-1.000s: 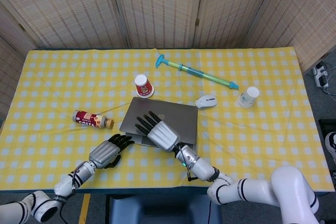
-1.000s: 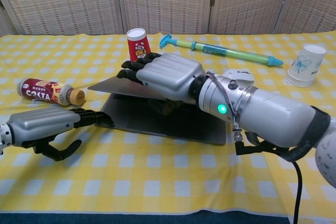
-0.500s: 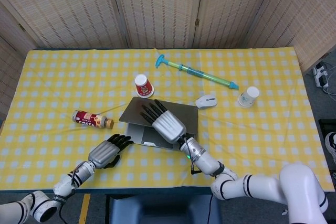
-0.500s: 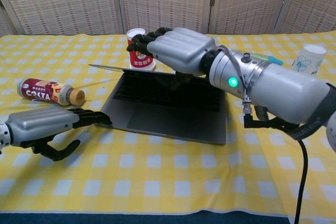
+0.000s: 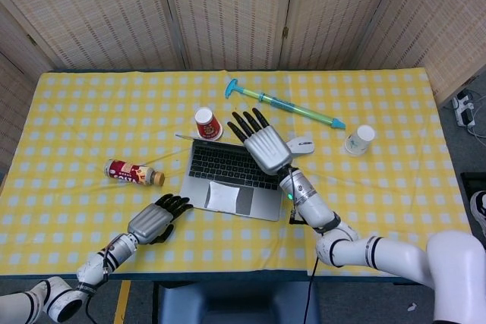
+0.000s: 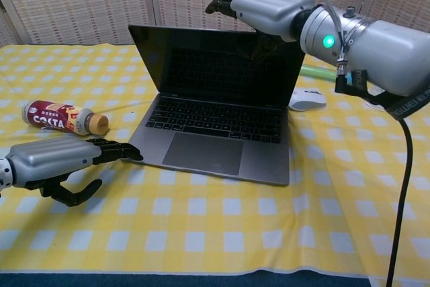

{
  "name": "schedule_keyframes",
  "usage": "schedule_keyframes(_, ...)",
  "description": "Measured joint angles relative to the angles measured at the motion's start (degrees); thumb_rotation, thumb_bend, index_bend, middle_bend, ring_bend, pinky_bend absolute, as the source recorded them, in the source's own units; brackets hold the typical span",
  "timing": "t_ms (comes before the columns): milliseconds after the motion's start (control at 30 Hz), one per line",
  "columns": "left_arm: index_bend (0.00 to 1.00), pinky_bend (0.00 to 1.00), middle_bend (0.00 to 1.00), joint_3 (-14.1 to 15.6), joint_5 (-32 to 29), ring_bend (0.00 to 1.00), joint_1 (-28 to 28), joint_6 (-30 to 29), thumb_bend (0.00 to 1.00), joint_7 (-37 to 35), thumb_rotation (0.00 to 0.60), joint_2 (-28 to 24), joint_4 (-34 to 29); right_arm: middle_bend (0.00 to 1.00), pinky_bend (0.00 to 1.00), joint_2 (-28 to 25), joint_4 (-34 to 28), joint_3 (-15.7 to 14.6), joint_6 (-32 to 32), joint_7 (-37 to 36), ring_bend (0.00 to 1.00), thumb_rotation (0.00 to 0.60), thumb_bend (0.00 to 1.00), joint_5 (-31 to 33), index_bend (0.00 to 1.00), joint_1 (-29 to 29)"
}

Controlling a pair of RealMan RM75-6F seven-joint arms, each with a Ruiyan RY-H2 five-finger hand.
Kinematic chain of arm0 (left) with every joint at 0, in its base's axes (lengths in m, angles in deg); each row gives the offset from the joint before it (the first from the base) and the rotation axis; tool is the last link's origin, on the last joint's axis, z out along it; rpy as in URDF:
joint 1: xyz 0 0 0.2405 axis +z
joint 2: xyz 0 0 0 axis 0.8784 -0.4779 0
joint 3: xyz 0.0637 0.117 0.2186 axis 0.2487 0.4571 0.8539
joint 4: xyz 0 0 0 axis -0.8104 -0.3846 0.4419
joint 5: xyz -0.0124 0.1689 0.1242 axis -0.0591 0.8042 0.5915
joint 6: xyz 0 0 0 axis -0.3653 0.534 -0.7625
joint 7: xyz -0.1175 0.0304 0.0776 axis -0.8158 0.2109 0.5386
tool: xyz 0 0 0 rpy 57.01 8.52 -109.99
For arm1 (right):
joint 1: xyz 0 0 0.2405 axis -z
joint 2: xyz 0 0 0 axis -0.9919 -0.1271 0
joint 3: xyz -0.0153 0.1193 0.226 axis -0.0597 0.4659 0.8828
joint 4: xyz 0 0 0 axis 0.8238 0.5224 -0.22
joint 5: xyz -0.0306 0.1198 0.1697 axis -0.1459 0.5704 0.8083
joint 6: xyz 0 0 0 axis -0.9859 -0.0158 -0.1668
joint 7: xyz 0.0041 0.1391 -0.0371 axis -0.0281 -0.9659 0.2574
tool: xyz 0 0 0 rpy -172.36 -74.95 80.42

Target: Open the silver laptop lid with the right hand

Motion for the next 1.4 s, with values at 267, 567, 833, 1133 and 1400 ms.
schedule_keyframes(267,0.02,0.00,0.08,0.07,-0.43,0.00,0.06,-0.31,0.76,0.62,0.600,-0.28,-0.34,0.00,0.00,-0.25,5.54,1.65,1.59,-1.90,0.00,0.600,0.61,4.26,0.00,-1.33)
schedule_keyframes(567,0.02,0.00,0.08,0.40,-0.47,0.00,0.22,-0.69,0.76,0.92,0.600,-0.58,-0.64,0.00,0.00,0.71,12.27,3.25,3.39,-2.63,0.00,0.600,0.61,9.22,0.00,-3.77)
schedule_keyframes(833,0.02,0.00,0.08,0.40,-0.67,0.00,0.06,-0.52,0.76,1.08,0.600,-0.52,-0.67,0.00,0.00,1.84,16.56,3.65,4.03,-0.82,0.00,0.600,0.61,13.43,0.00,-5.45)
schedule_keyframes(1133,0.02,0.00,0.08,0.37,-0.62,0.01,0.17,-1.26,0.76,1.33,0.600,-1.05,-1.43,0.00,0.00,0.63,15.19,3.48,2.98,-1.89,0.00,0.600,0.61,13.43,0.00,-5.47)
schedule_keyframes(1400,0.02,0.00,0.08,0.17,0.53,0.01,1.41,-5.66,0.76,1.31,0.600,-3.34,-4.74,0.00,0.00,-5.71,3.18,2.04,-1.34,-7.90,0.00,0.600,0.61,6.21,0.00,-1.77)
